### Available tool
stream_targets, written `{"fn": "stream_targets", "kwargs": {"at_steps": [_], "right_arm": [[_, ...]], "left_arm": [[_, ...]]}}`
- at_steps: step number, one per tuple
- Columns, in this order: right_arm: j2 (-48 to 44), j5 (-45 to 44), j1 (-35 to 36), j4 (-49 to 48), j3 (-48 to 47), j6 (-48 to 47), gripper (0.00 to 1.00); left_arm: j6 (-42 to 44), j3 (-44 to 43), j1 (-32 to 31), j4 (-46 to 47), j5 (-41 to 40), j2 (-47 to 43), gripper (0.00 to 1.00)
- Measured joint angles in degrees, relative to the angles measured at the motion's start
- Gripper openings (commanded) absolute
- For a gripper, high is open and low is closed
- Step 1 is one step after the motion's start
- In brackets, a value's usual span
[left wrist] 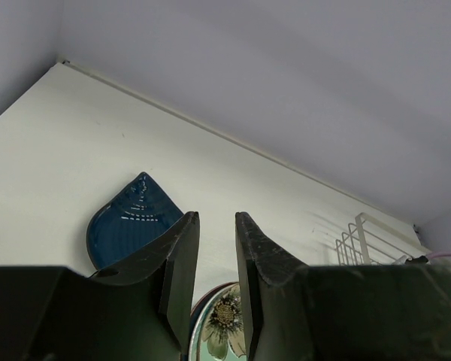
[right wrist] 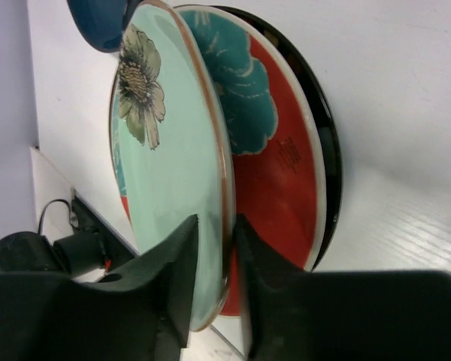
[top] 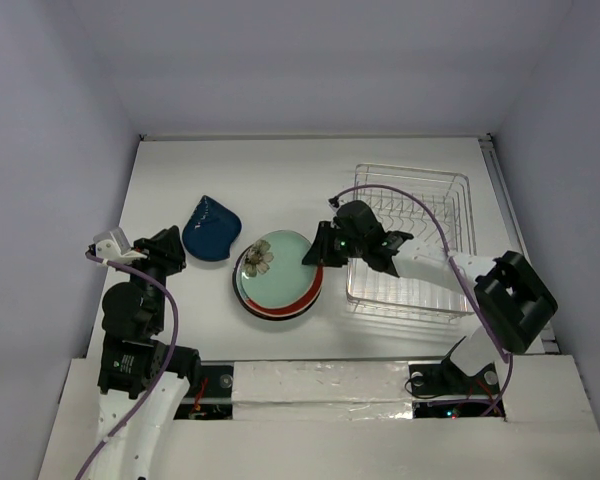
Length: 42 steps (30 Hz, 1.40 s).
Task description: Unload the plates from the dish rack
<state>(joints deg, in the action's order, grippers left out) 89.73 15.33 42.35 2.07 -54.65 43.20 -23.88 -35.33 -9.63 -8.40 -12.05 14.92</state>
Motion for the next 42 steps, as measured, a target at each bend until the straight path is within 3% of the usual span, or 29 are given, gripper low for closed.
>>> {"fn": "stream_targets", "kwargs": {"at_steps": [9, 14, 18, 22, 24, 26, 27, 28, 29, 33, 36, 37, 39, 40, 42], "right_arm": [[0.0, -5.29, 1.81, 4.5, -1.11, -1.81, 0.88], [-0.02, -12.52, 5.73, 11.21, -5.62, -4.13, 0.99], [-0.81, -19.65, 8.26, 16.65, -9.05, -5.31, 1.0], [-4.7, -24.26, 9.22, 19.32, -11.21, -5.97, 0.99], [-7.98, -26.69, 9.27, 20.28, -11.85, -6.38, 0.93], [-12.26, -29.64, 9.27, 21.16, -12.07, -6.97, 0.65], [-14.86, -31.52, 9.27, 21.86, -12.07, -7.3, 0.21], [-17.59, -33.38, 9.27, 22.38, -12.07, -7.58, 0.05], [-20.9, -35.8, 9.27, 22.88, -12.04, -7.56, 0.0], [-37.22, -44.13, 9.27, 23.63, -11.72, -8.79, 0.0], [-51.32, -50.07, 9.27, 23.08, -11.47, -10.01, 0.23], [-56.04, -51.93, 9.27, 22.77, -11.45, -10.49, 0.38], [-63.04, -55.17, 9.27, 22.34, -11.54, -11.47, 0.55], [-65.79, -56.68, 9.16, 22.05, -11.54, -11.58, 0.74], [-70.25, -59.14, 9.16, 21.94, -11.1, -12.13, 0.84]], "left_arm": [[0.0, 0.0, 0.0, 0.0, 0.0, 0.0, 0.23], [0.0, 0.0, 0.0, 0.0, 0.0, 0.0, 0.23], [0.0, 0.0, 0.0, 0.0, 0.0, 0.0, 0.24], [0.02, 0.0, 0.0, 0.0, 0.0, 0.0, 0.34], [0.02, 0.0, 0.0, 0.0, 0.0, 0.0, 0.41], [0.0, 0.0, 0.0, 0.0, 0.0, 0.0, 0.48], [0.04, 0.0, 0.0, 0.0, 0.02, 0.0, 0.51], [0.02, 0.0, 0.0, 0.0, -0.02, -0.02, 0.54], [0.02, 0.0, 0.0, 0.0, -0.04, -0.07, 0.58], [0.44, 0.0, 0.0, 0.0, -0.02, -0.72, 0.68], [0.48, -0.26, 0.0, -0.07, 0.0, -1.2, 0.74], [0.5, -0.66, 0.0, -0.11, 0.0, -1.07, 0.76], [0.46, -2.73, 0.0, -1.22, -0.02, -0.04, 0.79], [0.46, -4.26, 0.0, -1.4, -0.02, 0.85, 0.8], [0.39, -8.76, 0.0, -1.73, 0.0, 3.28, 0.82]]}}
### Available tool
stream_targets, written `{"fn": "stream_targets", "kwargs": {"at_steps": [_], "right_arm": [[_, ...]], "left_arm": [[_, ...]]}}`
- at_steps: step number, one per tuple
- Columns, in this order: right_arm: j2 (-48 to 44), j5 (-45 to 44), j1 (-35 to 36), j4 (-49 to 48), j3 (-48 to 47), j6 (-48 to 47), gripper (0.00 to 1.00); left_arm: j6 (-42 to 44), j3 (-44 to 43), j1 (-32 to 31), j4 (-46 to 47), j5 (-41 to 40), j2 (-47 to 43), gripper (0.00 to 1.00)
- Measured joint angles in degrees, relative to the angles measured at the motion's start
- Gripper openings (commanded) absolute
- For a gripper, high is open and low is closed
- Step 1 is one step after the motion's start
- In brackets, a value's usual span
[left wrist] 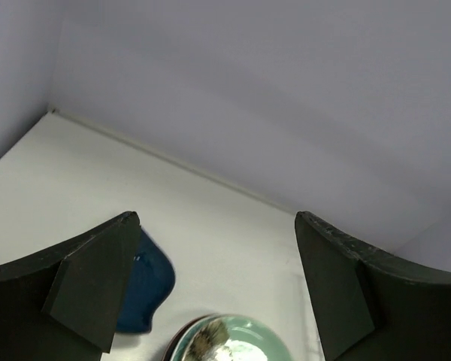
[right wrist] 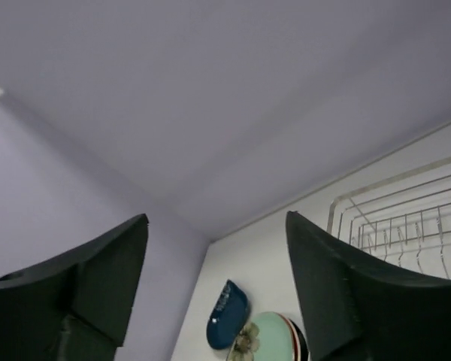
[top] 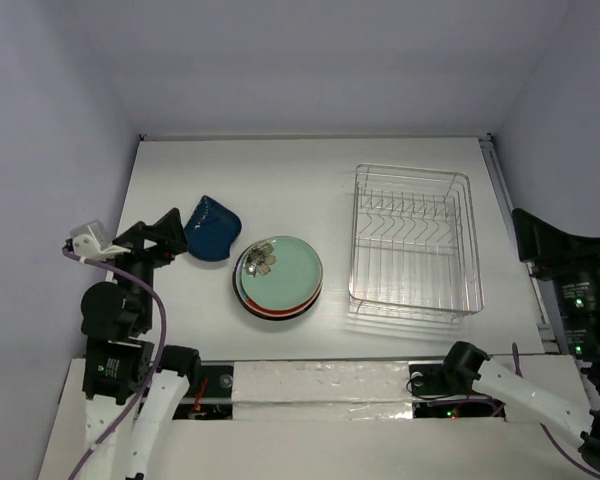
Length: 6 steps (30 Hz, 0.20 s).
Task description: Unload the plates from the dish rack
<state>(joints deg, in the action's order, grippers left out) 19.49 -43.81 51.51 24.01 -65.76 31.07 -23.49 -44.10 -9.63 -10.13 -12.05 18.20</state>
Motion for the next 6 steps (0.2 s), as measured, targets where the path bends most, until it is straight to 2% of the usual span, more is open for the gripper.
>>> {"fn": "stream_targets", "kwargs": {"at_steps": [1, 6], "right_arm": [[-1.62, -0.7, -0.04, 0.04, 0.26, -0.24, 0.88], [-6.47, -3.78, -0.04, 0.76, 3.5, -0.48, 0.89]], "left_arm": [[-0.02, -2.03, 0.0, 0.09, 0.0, 0.92, 0.82], [-0.07, -9.97, 0.0, 1.25, -0.02, 2.56, 0.84]]}}
